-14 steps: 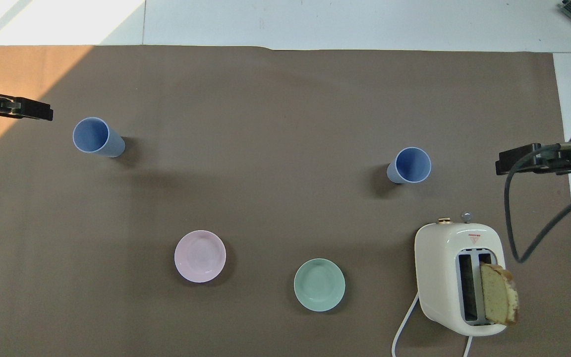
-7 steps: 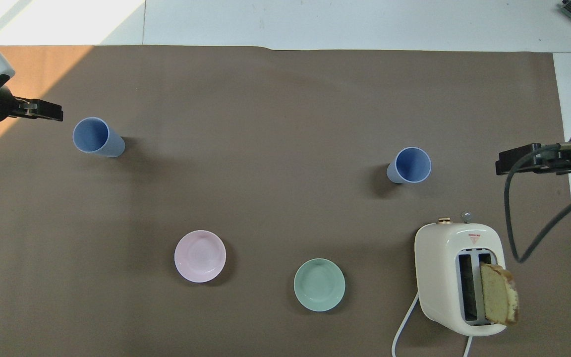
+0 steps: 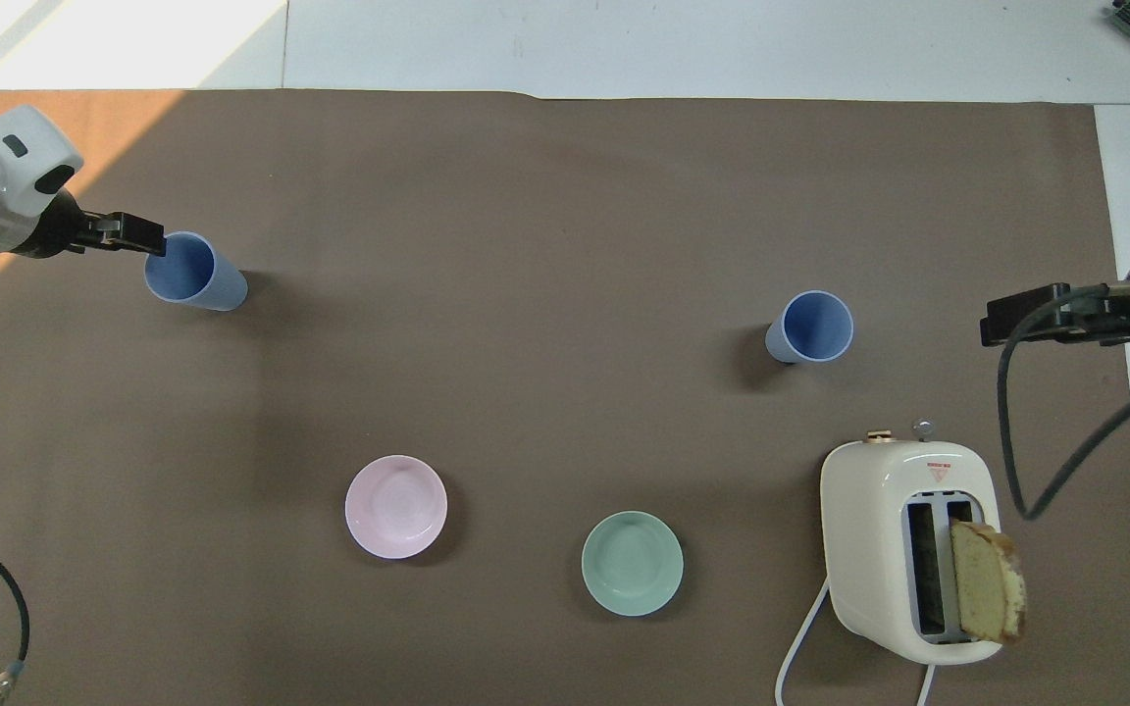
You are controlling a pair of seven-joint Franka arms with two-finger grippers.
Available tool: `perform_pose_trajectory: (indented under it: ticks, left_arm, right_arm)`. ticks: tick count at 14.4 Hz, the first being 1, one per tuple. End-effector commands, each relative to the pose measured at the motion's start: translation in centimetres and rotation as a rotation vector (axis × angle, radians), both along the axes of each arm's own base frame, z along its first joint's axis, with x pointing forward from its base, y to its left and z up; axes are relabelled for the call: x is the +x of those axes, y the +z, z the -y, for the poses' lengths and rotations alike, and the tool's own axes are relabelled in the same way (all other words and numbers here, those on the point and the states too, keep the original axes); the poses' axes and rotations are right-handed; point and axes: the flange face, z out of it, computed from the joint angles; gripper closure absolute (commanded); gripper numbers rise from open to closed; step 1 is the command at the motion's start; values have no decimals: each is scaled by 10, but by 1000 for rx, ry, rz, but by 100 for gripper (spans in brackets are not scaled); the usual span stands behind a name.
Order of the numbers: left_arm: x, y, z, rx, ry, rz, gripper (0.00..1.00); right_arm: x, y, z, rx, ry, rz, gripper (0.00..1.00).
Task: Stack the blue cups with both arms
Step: 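Reach the left gripper to the blue cup nearest it and grasp it, then carry the blue cup with the left gripper toward the table center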
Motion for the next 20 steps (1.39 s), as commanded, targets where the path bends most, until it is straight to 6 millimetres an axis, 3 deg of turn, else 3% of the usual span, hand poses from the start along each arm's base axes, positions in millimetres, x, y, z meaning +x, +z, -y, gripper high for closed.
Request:
perform_pose_trajectory:
  ticks: [1,3,5,9,16,18,20]
  left_arm:
    - [-6,-12,-2,-31,8,12,2]
    - [-10,-21,-3,-35,17,14,10]
    - [-16,-31,-1,-36,19,-7,47]
    - [-19,-39,1,-32,16,7,97]
    - [-17,-32,3,-36,17,-4,100]
    - [-17,-15,7,-40,17,0,100]
    - [-19,3,25,-44,6,22,100]
  right_arm:
    - [0,1,2,14,18,3,0]
    - [0,1,1,14,20,3,0]
    - [0,1,1,15,18,3,0]
    - [0,1,1,14,20,3,0]
    - [0,1,1,15,18,3,0]
    - [0,1,1,15,18,3,0]
    - [0,1,1,15,18,3,0]
